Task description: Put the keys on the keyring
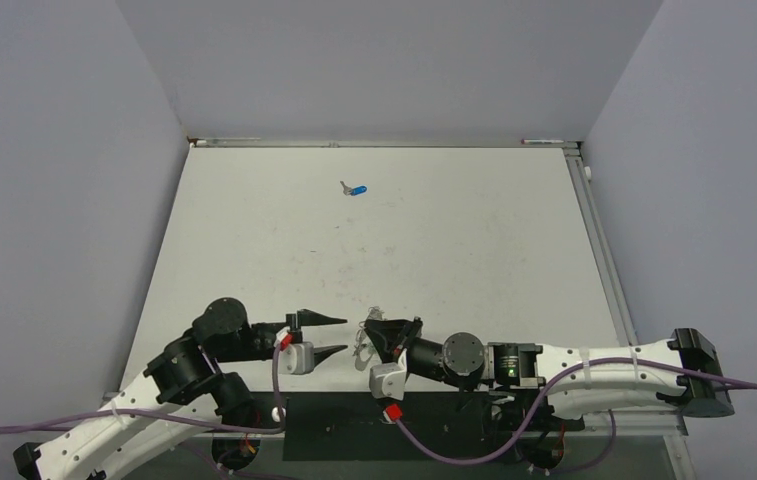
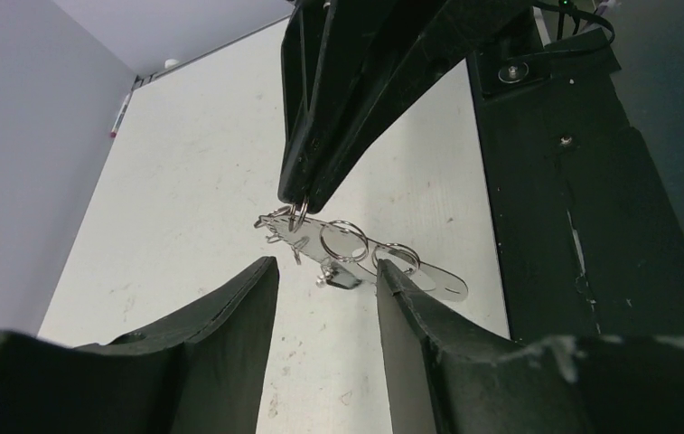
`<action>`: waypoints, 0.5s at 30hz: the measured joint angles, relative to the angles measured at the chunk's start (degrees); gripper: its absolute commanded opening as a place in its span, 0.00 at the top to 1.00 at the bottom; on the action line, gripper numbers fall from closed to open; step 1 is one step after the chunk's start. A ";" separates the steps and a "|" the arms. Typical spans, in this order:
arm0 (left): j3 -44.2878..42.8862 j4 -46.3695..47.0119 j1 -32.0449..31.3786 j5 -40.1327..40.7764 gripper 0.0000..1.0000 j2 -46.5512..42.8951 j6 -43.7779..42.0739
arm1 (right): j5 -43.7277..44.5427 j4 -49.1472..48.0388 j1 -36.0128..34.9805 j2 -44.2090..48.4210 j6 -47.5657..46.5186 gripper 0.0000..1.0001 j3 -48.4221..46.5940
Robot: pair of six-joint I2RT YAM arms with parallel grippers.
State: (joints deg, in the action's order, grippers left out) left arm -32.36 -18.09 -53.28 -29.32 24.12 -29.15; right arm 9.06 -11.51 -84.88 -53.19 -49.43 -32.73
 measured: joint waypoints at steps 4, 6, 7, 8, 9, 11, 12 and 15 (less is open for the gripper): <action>0.26 0.22 0.00 0.46 0.67 1.31 -1.70 | 0.50 -0.46 -0.39 0.00 -0.96 0.95 0.00; 0.26 0.57 0.00 1.51 0.70 2.19 -2.38 | 0.57 -0.46 -0.46 0.00 -1.01 0.95 0.00; 0.26 0.72 0.00 1.95 0.71 2.62 -2.75 | 0.57 -0.46 -0.55 0.00 -1.01 0.95 0.00; 0.26 0.90 0.00 2.29 0.71 3.02 -3.04 | 0.57 -0.46 -0.68 0.00 -0.98 0.95 0.00; 0.26 1.07 0.00 2.54 0.72 3.34 -3.17 | 0.52 -0.46 -0.79 0.00 -0.98 0.95 0.00; 0.31 1.62 0.00 2.78 0.72 3.74 -3.37 | 0.55 -0.46 -1.01 0.00 -0.96 0.95 0.00; 0.33 1.90 0.00 2.95 0.72 3.85 -3.50 | 0.50 -0.44 -1.09 0.00 -0.96 0.95 0.00; 0.52 2.93 0.00 3.04 0.72 4.07 -3.69 | 0.26 -0.44 -1.16 0.09 -0.92 0.95 0.00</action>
State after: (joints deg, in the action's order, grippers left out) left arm -31.83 -15.16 -53.28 -26.28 28.18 -32.84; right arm 9.32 -11.94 -86.04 -53.10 -50.35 -32.73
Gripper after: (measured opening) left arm 0.281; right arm 0.057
